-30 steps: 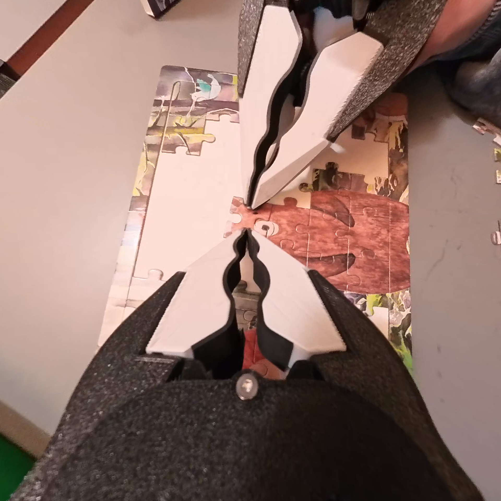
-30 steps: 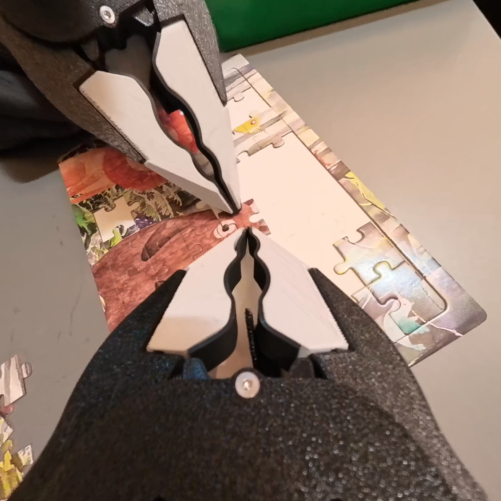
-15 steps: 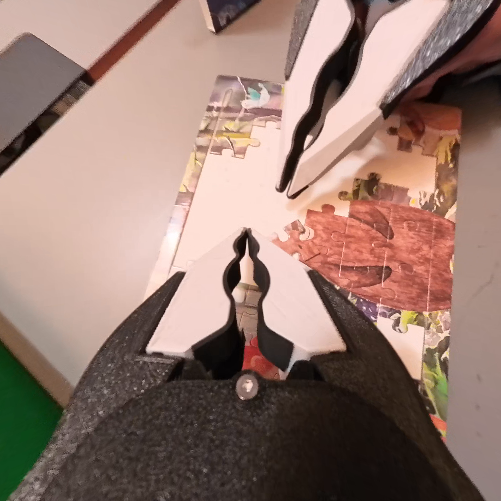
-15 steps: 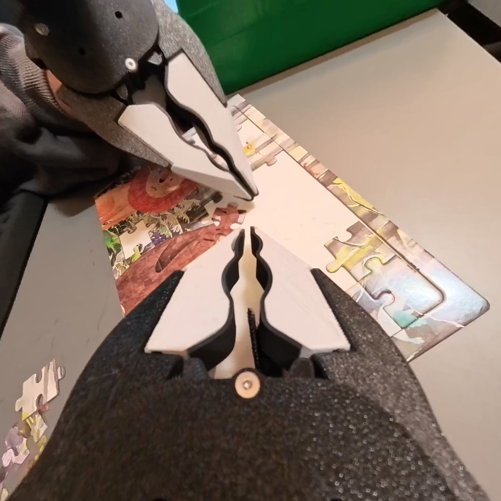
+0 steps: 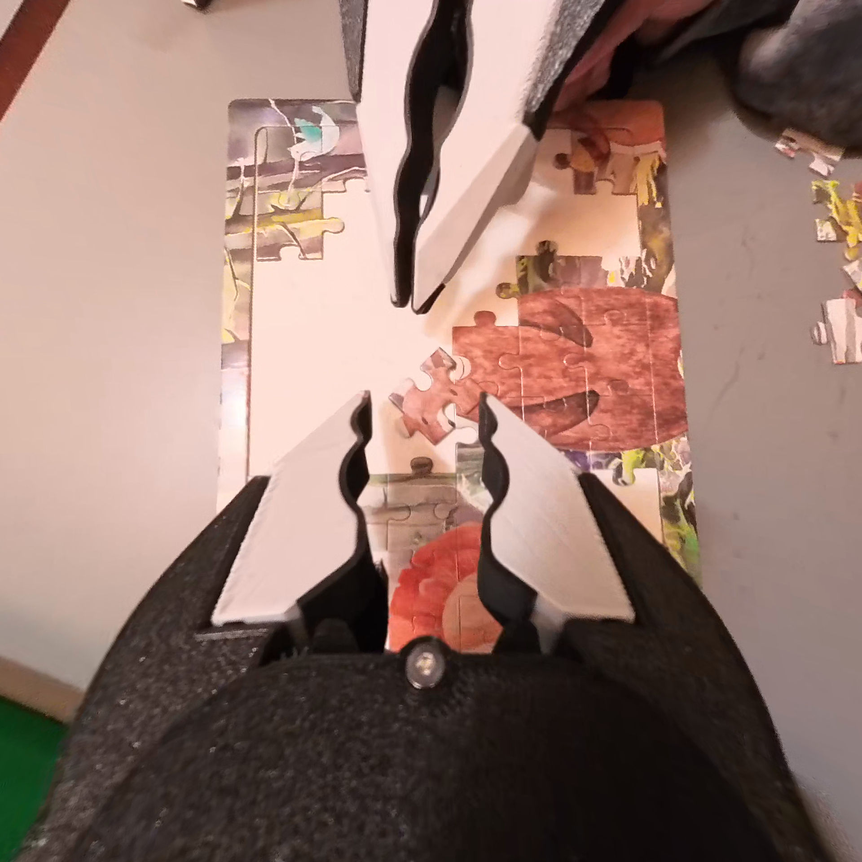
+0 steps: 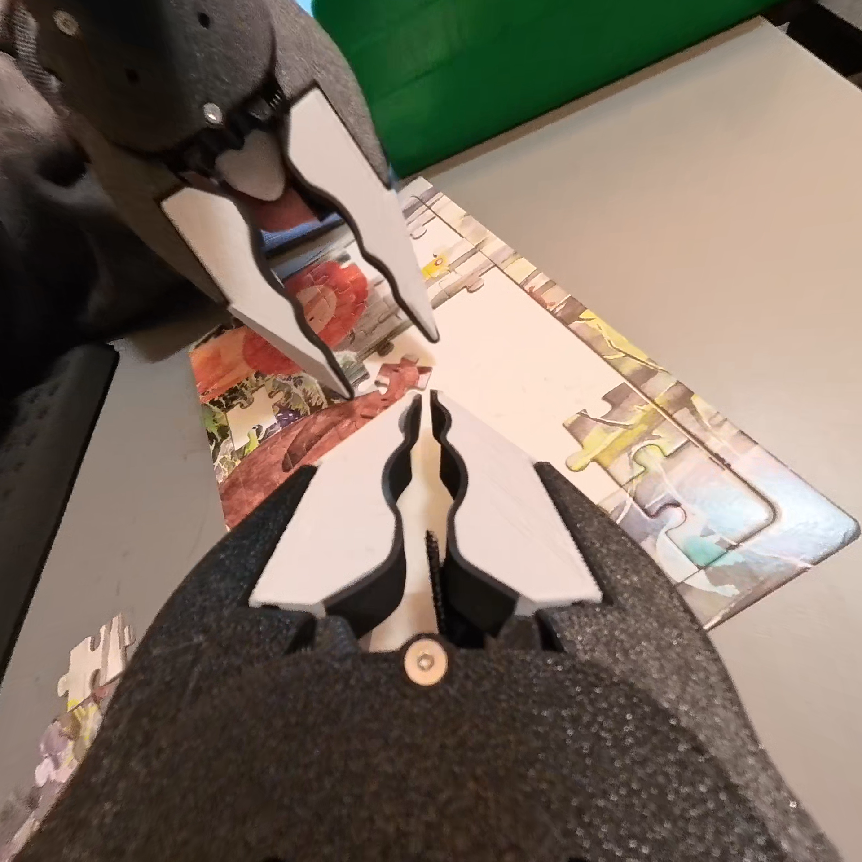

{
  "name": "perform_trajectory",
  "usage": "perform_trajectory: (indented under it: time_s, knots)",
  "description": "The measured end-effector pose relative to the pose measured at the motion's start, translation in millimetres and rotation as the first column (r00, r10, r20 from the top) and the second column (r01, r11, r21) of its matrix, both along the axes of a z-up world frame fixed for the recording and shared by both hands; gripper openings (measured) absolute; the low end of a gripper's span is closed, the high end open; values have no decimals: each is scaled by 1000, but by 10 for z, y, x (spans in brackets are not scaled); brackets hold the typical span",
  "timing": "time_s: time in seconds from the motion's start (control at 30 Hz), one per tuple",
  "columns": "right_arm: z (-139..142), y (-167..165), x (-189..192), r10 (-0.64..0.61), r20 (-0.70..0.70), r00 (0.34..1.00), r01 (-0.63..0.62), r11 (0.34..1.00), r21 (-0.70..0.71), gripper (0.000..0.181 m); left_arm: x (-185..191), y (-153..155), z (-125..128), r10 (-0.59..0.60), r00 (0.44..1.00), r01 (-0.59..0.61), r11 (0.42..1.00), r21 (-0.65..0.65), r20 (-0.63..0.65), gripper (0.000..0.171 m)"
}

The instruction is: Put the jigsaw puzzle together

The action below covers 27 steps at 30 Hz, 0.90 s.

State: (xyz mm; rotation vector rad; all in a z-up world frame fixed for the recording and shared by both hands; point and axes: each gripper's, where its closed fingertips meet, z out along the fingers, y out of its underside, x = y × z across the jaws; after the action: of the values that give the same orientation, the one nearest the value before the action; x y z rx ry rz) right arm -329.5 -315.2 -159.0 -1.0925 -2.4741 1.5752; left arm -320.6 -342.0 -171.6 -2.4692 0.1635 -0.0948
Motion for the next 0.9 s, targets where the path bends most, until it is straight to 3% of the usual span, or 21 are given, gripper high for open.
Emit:
perform_trajectory:
  time_s: [0.17, 0.33, 0.4, 0.5, 0.6, 0.83, 0.9]
  knots:
    - [14, 1, 4, 4, 5, 1000, -4, 1000, -15, 4, 6, 36, -103, 63, 998, -63, 998, 3, 29, 41]
    - [20, 3, 4, 6, 13, 1000, -5, 1000, -27, 5, 30, 86, -97, 219, 975, -220, 974, 45, 24, 38]
    - [21, 2, 5, 6, 13, 1000, -6, 1000, -28, 5, -31, 114, -93, 323, 946, -324, 944, 60, 25, 38]
    - [25, 1, 5, 7, 13, 1000, -7, 1000, -31, 5, -138, 163, -65, 457, 889, -459, 885, 78, 32, 20]
    - [37, 6, 2, 5, 16, 1000, -4, 999, -43, 6, -122, 221, -72, 535, 841, -540, 840, 56, 86, 23]
    - [92, 45, -36, -24, 14, 1000, 25, 996, -85, 7, -89, 147, -100, 583, 803, -588, 809, 4, 124, 19]
    - [95, 47, -39, -23, 29, 999, 26, 995, -99, 9, -40, 158, -58, 565, 816, -571, 821, 17, 121, 31]
